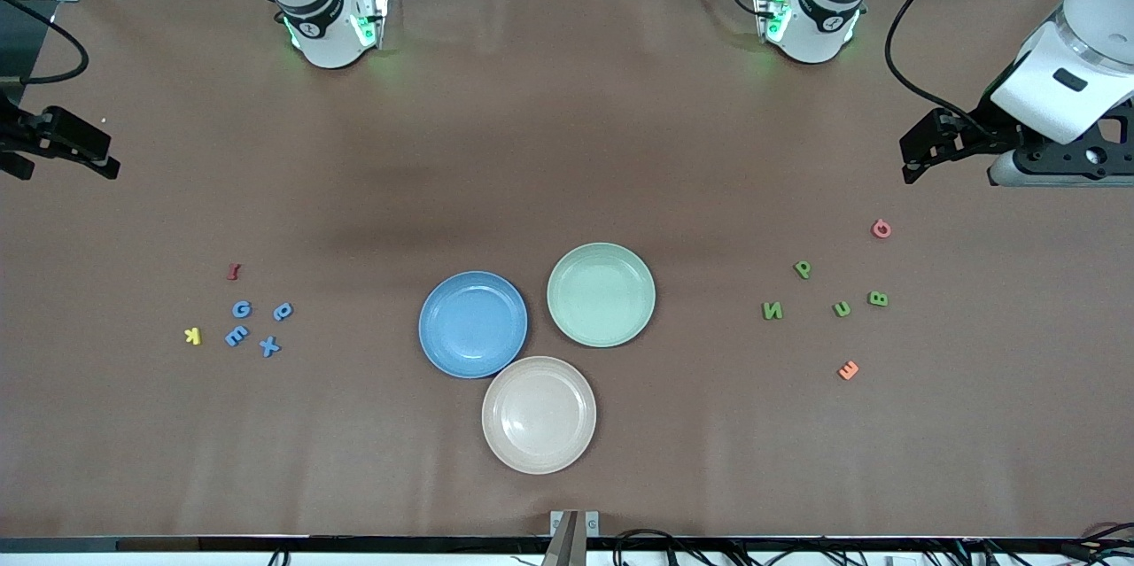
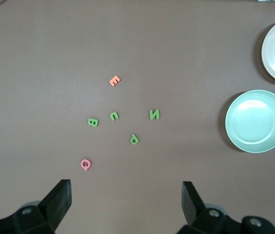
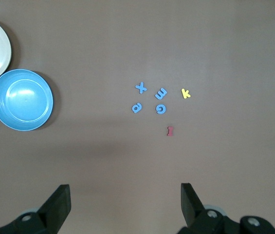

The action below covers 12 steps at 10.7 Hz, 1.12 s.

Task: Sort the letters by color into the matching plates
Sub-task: 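Move the left gripper down toward the green foam letters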

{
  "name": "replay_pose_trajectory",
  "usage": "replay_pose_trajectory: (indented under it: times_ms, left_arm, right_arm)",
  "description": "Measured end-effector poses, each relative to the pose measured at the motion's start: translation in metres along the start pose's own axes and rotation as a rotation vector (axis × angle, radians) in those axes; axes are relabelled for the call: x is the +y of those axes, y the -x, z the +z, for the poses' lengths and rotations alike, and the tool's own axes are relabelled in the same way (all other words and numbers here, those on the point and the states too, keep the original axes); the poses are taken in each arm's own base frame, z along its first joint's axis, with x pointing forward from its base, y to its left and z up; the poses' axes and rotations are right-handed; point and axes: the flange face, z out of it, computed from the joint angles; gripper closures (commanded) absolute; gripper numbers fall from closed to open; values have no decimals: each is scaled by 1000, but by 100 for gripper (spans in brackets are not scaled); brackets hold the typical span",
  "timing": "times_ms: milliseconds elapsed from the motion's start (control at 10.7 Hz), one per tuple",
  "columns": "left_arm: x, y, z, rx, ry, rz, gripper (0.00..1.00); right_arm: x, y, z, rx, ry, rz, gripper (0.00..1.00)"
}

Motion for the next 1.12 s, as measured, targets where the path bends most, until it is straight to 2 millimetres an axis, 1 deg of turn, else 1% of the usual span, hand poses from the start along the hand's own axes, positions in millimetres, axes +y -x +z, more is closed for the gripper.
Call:
replay_pose_trajectory:
  times_ms: [280, 467, 654, 747, 841, 1121]
  left_arm:
    - [0, 0, 0, -1, 0, 0, 0]
    - [0, 0, 1, -5, 0, 0, 0]
    - [0, -1, 5, -14, -1, 0, 0]
    - [-1, 0, 9, -35, 1, -1, 0]
    - [-2, 0, 19, -70, 13, -5, 0]
    - [-5, -7, 59, -149, 21, -15, 0]
  right_arm:
    - [2, -1, 2, -3, -3, -21, 0]
    - [0, -2, 2, -2, -3, -28, 0]
    - [-2, -2, 3, -3, -4, -32, 0]
    - [-2, -2, 3, -3, -4, -32, 0]
    - [-2, -2, 3, -3, -4, -32, 0]
    - [-3, -3, 5, -8, -3, -33, 0]
